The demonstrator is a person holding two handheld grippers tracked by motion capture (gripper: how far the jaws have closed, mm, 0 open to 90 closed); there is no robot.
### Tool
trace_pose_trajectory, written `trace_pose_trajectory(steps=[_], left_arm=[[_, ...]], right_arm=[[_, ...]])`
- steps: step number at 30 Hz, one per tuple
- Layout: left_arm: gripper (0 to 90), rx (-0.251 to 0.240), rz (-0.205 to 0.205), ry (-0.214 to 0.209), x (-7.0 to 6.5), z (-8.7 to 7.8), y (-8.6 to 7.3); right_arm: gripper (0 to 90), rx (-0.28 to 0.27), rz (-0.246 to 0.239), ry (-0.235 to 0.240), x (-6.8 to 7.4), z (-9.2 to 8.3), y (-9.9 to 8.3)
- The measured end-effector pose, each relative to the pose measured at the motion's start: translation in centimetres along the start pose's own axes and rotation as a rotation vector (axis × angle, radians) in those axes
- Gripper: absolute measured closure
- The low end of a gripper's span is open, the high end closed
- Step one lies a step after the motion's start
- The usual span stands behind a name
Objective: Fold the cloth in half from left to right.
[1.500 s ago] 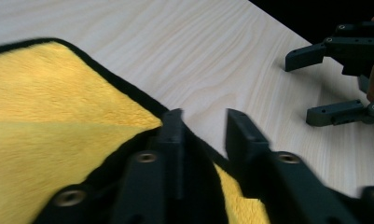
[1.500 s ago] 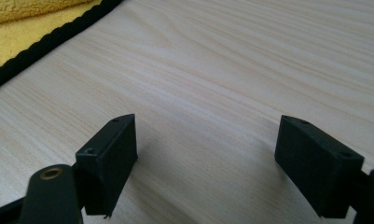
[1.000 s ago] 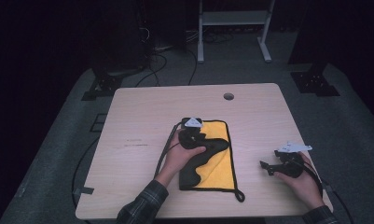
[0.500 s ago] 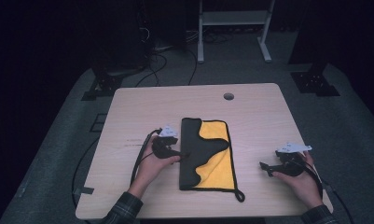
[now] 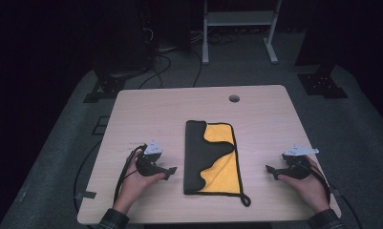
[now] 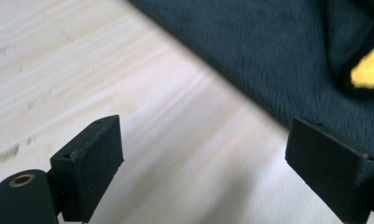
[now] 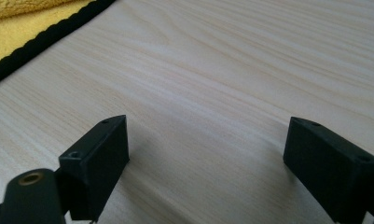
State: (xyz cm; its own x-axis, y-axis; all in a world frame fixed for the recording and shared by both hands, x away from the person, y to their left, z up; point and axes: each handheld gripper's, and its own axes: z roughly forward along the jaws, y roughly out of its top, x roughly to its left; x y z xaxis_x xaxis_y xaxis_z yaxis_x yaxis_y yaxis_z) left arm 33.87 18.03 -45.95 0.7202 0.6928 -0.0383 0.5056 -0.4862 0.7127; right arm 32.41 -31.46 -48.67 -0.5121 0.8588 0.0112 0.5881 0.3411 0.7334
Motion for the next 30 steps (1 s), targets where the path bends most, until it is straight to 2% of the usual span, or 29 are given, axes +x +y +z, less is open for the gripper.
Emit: trace_pose_trajectory(steps=[5,11,14,16,19,25,27,30], left_arm=[[9.8,0.009,0.005,0.011,0.0,-0.6,-1.6],[8.5,0.02,0.013,0.015,0.5,-1.0,-2.9],[8.4,0.023,0.023,0.022,0.7,-0.8,-3.4],[4.8,0.022,0.038,-0.001,0.8,-0.9,-3.5],[2.3,0.021,0.064,0.012,0.8,-0.8,-3.7],[0.0,0.001,0.062,0.012,0.9,-0.7,-4.0],[0.0,0.001,0.063,0.012,0.9,-0.7,-4.0],[0.0,0.001,0.063,0.012,0.9,-0.7,-4.0]], right_arm=[[14.4,-0.002,0.001,0.002,0.0,0.1,0.1],[29.8,-0.016,-0.023,0.023,0.1,0.1,0.4],[34.2,-0.015,-0.033,0.017,0.2,0.1,0.6],[36.9,-0.025,-0.025,0.028,0.2,0.0,0.7],[39.1,-0.031,-0.021,0.044,0.2,-0.1,1.0],[42.8,-0.057,-0.012,0.079,0.4,-0.1,2.1],[44.8,-0.063,-0.006,0.114,0.5,0.1,2.6],[45.4,-0.069,-0.017,0.124,0.7,0.3,3.0]])
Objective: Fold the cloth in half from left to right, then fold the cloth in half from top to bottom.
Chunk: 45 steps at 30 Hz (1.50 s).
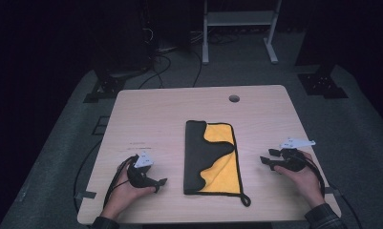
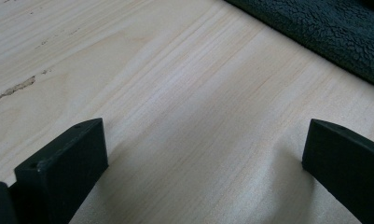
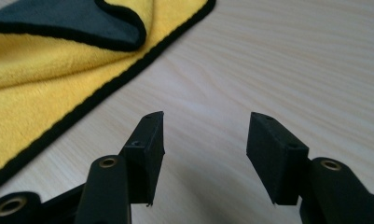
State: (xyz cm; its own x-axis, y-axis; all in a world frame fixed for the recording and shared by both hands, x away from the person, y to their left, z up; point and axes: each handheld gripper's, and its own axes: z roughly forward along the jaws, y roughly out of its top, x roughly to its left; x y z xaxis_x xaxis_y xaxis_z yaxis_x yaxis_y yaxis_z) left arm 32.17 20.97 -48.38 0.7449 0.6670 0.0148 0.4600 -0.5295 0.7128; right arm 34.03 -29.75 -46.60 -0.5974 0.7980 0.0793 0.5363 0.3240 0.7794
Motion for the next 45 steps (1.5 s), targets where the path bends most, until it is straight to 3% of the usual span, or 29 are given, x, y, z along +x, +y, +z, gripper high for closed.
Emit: trace_pose_trajectory(steps=[17,36,45], left_arm=[[0.0,0.002,-0.001,-0.002,0.0,0.0,0.0],[0.0,-0.001,-0.001,-0.001,0.0,0.0,0.0],[0.0,0.0,-0.001,-0.001,0.0,0.0,0.0]], right_arm=[[46.3,-0.038,-0.059,0.084,1.6,1.9,3.9],[46.7,-0.05,-0.088,0.154,2.9,4.0,6.3],[51.1,-0.077,-0.099,0.182,3.4,4.9,7.4]])
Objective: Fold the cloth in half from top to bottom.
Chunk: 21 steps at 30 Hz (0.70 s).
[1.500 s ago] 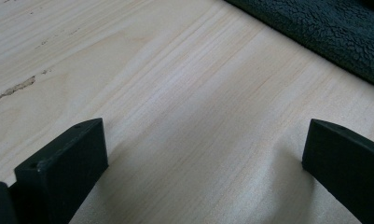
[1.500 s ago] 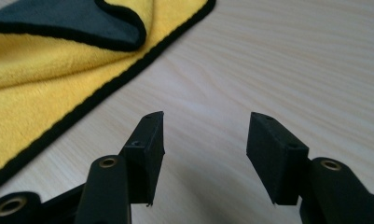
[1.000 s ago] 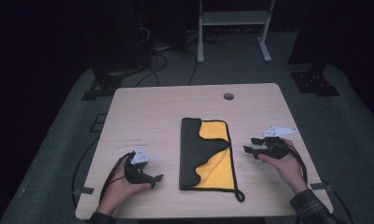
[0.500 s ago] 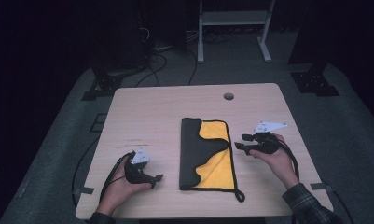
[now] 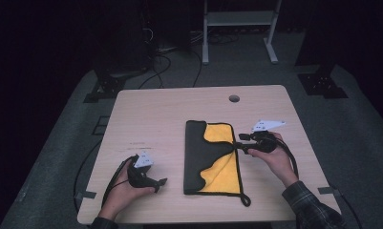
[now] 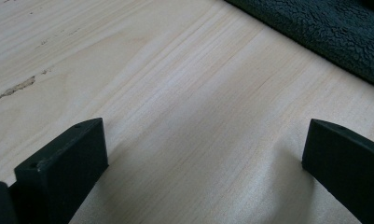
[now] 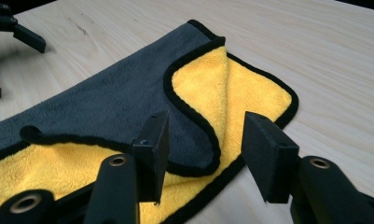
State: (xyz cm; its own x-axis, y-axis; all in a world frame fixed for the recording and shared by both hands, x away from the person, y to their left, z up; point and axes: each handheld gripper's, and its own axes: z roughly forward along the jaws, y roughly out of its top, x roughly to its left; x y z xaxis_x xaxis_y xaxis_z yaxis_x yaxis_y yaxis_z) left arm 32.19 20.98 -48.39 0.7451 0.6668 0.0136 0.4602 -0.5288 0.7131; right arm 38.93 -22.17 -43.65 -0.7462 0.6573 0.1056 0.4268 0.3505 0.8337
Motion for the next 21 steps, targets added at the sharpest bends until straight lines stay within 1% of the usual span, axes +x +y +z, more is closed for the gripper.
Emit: trace_pose_trajectory(steps=[2,7,9,10,11,12,15,16,21], left_arm=[[0.0,0.0,0.0,0.0,0.0,0.0,0.0],[0.0,0.0,0.0,0.0,0.0,0.0,0.0],[0.0,0.0,0.0,0.0,0.0,0.0,0.0],[0.0,0.0,0.0,0.0,0.0,0.0,0.0],[0.0,0.0,0.0,0.0,0.0,0.0,0.0],[0.0,0.0,0.0,0.0,0.0,0.0,0.0],[0.0,0.0,0.0,0.0,0.0,0.0,0.0],[0.0,0.0,0.0,0.0,0.0,0.0,0.0],[0.0,0.0,0.0,0.0,0.0,0.0,0.0]], right_arm=[[52.1,0.014,-0.01,0.006,0.0,0.5,0.3],[54.1,0.011,-0.007,0.018,0.1,1.1,1.0],[55.2,-0.007,-0.002,0.018,0.2,1.4,1.3],[55.2,0.001,-0.003,0.026,0.2,1.6,1.5],[55.6,0.011,-0.012,0.024,0.2,1.9,1.7],[56.5,0.007,-0.017,0.029,0.3,2.2,2.0],[57.4,0.008,-0.022,0.028,0.4,2.6,2.3],[58.2,0.001,-0.027,0.026,0.4,2.7,2.5],[60.7,0.014,-0.036,0.039,0.6,3.9,3.4]])
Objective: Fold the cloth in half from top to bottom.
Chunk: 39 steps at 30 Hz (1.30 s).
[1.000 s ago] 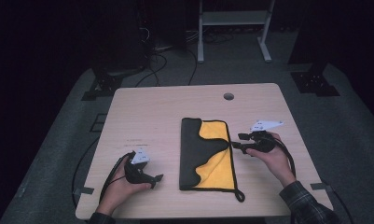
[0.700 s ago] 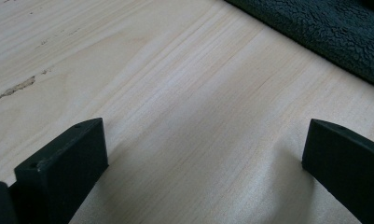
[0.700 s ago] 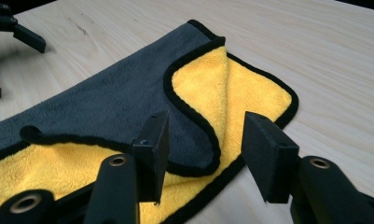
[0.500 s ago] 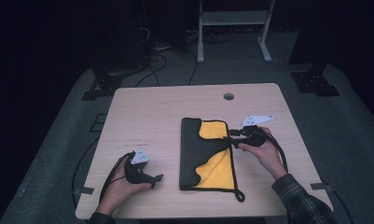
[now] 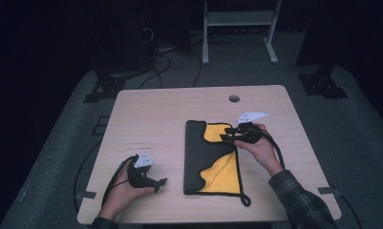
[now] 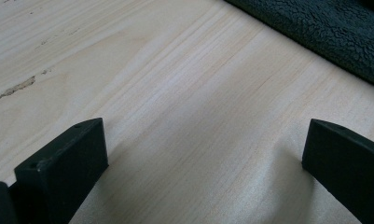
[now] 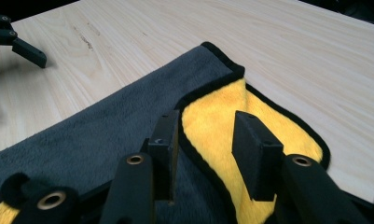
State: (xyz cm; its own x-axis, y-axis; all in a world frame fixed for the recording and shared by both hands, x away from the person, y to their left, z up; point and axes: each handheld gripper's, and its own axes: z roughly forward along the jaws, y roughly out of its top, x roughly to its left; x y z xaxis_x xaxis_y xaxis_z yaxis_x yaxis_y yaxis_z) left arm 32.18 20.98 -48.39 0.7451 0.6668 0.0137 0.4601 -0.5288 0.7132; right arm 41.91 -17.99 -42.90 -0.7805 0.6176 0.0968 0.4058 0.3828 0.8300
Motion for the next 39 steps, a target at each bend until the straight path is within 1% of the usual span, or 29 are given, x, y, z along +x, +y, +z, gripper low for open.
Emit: trace_pose_trajectory(steps=[2,3,4,6,9,12,14,16,21,25,28,31,32,35,36,37,38,39], left_arm=[[0.0,0.001,0.001,0.0,0.0,0.0,0.0],[0.0,0.0,0.0,0.0,0.0,0.0,0.0],[0.0,0.0,0.0,0.0,0.0,0.0,0.0],[0.0,0.0,0.0,0.0,0.0,0.0,0.0],[0.0,0.0,0.0,0.0,0.0,0.0,0.0],[0.0,0.0,0.0,0.0,0.0,0.0,0.0],[0.0,0.0,0.0,0.0,0.0,0.0,0.0],[0.0,0.0,0.0,0.0,0.0,0.0,0.0],[0.0,0.0,0.0,0.0,0.0,0.0,0.0],[0.0,0.0,0.0,0.0,0.0,0.0,0.0],[0.0,0.0,-0.001,0.0,0.0,0.0,0.0],[0.0,0.0,0.0,0.0,0.0,0.0,0.0],[0.0,0.0,-0.001,0.0,0.0,0.0,0.0],[0.0,0.0,-0.001,0.0,0.0,0.0,0.0],[0.0,0.0,-0.001,0.0,0.0,0.0,0.0],[0.0,0.0,-0.001,0.0,0.0,0.0,0.0],[0.0,0.0,-0.001,0.0,0.0,0.0,0.0],[0.0,0.0,-0.001,0.0,0.0,0.0,0.0]], right_arm=[[61.4,-0.006,-0.007,0.003,0.0,0.4,0.3],[61.8,0.002,-0.014,0.011,0.1,1.0,0.5],[61.8,0.002,-0.014,0.011,0.1,1.0,0.5],[62.2,0.006,-0.016,0.022,0.3,1.6,0.7],[62.8,0.014,-0.021,0.027,0.5,2.4,1.0],[64.1,0.028,-0.031,0.031,0.7,3.6,1.2],[64.5,0.042,-0.035,0.031,0.9,4.3,1.2],[64.5,0.066,-0.056,0.031,1.3,5.2,1.2],[65.0,0.088,-0.074,0.028,1.6,6.7,1.3],[65.4,0.106,-0.084,0.026,1.5,7.6,1.0],[65.4,0.123,-0.091,0.015,1.5,8.1,0.8],[68.7,0.137,-0.104,0.002,1.5,8.5,0.6],[71.9,0.141,-0.116,-0.001,1.5,8.6,0.5],[81.5,0.147,-0.127,-0.001,1.6,8.9,0.3],[83.9,0.144,-0.122,0.001,1.6,8.8,0.4],[85.7,0.131,-0.107,0.0,1.5,8.7,0.5],[85.7,0.131,-0.107,0.0,1.5,8.7,0.5],[86.2,0.123,-0.093,-0.003,1.4,8.4,0.7]])
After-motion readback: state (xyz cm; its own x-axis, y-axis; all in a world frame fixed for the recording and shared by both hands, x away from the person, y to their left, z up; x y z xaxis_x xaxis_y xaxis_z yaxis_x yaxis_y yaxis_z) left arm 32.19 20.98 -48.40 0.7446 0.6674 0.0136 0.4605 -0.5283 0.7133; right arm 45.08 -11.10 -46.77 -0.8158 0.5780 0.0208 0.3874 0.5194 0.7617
